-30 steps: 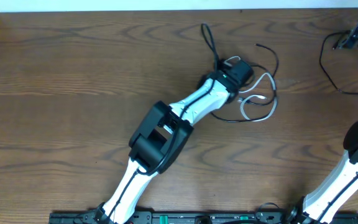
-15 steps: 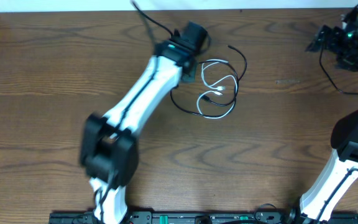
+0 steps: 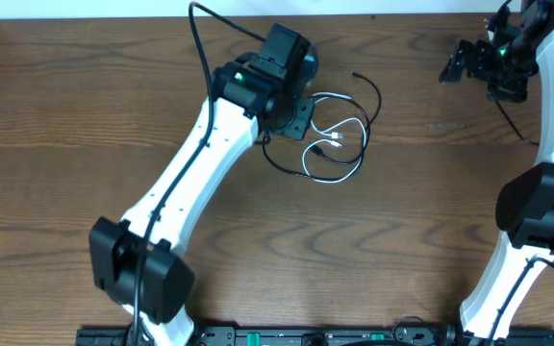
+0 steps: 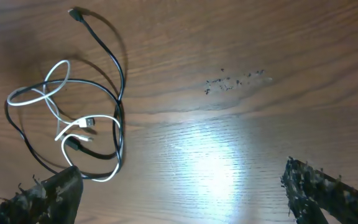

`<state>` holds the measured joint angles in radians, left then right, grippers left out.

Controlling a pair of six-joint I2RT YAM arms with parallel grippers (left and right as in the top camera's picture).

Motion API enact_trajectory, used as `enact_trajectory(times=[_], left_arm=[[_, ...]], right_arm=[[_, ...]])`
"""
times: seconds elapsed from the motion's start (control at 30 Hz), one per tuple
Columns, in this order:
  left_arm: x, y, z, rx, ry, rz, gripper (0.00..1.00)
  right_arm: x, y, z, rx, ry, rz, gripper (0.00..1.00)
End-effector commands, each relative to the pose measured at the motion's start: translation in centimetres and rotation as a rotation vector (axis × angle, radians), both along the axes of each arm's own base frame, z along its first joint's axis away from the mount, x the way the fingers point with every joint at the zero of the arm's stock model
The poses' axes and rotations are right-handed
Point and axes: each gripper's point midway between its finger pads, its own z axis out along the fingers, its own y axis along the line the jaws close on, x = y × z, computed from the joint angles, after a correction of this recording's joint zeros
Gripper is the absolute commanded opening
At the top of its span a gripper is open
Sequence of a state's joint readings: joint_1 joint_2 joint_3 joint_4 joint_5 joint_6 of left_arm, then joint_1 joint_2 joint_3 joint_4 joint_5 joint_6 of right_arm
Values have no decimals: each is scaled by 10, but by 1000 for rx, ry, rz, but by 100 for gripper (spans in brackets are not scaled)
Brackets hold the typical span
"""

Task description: Untangle cables

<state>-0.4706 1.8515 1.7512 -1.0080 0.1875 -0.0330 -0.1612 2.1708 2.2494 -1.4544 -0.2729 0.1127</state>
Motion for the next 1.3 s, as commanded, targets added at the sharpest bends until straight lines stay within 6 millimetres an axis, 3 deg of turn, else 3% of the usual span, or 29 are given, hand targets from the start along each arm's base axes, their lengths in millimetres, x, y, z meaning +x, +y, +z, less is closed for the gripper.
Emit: enact_trajectory(times=[0.0, 0.17, 0.3, 0.4, 0.6, 0.83, 1.0, 1.2, 1.27], left_arm=[[-11, 5, -36, -63, 175, 39, 44], [-14, 19, -68, -40, 264, 170, 49], [18, 26, -81, 16, 128, 189, 51], [51, 18, -85, 26, -32, 55, 59], [79, 5, -120, 76, -148, -177, 66], [95, 19, -161, 111, -142, -205, 66], [103, 36, -172, 114, -133, -169, 66], [107, 41, -175, 115, -133, -158, 65], [105, 38, -178, 101, -125, -164, 55]], right_arm=[[-1, 1, -2, -6, 2, 25, 99], [-1, 1, -2, -9, -1, 40, 99], [-1, 1, -2, -9, -1, 41, 99], [-2, 1, -3, -9, 1, 41, 99], [-7, 2, -4, -13, 15, 78, 99], [-12, 2, -4, -10, 33, 82, 99], [-13, 3, -5, -9, 37, 83, 99], [-13, 3, -5, -9, 37, 83, 99], [-13, 3, -5, -10, 37, 83, 99]])
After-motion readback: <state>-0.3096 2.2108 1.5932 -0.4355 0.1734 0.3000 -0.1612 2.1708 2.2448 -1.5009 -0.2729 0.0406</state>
